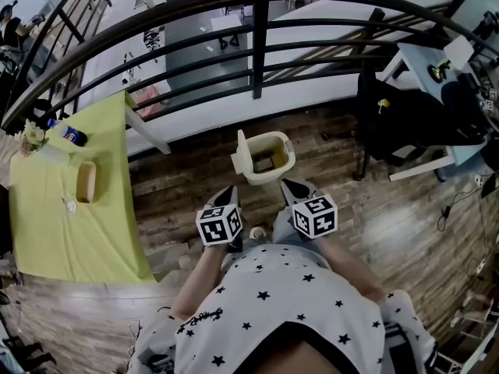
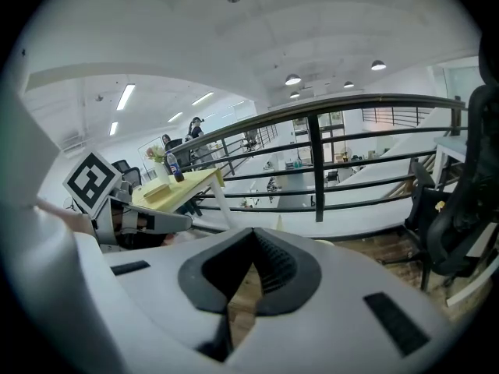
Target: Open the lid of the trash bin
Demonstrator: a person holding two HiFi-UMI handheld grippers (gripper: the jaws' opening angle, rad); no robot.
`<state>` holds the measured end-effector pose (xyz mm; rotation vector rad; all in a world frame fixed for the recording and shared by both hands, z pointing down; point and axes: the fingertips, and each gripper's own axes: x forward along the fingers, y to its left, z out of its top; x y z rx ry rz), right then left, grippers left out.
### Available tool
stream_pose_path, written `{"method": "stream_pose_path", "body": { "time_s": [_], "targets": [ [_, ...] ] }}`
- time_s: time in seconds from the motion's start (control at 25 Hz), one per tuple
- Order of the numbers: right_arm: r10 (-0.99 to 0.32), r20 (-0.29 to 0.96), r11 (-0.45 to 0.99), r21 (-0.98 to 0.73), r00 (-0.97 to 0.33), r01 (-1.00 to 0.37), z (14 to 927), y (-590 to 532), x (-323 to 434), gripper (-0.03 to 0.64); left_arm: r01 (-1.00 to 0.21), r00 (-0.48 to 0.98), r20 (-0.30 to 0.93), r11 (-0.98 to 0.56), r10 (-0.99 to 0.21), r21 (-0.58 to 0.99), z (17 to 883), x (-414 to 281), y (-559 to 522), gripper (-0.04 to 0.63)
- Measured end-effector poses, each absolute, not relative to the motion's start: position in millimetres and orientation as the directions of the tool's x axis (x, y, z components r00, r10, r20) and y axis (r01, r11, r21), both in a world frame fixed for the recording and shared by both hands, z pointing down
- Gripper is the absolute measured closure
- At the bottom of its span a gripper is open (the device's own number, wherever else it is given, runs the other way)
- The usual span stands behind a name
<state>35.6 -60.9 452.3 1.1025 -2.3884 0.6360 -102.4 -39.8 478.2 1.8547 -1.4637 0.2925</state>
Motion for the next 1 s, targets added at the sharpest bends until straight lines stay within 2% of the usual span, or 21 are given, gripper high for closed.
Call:
{"method": "stream_pose_path", "body": {
  "time_s": [1.0],
  "targets": [
    [-0.621,0.517,0.585,-0.195,-0.589,-0.787,443.2,-53.4,37.1,0.623,-0.908,0.328,0.582,-0.079,-0.744,0.410,476.4,-95.5,-30.6,0.584]
  ]
}}
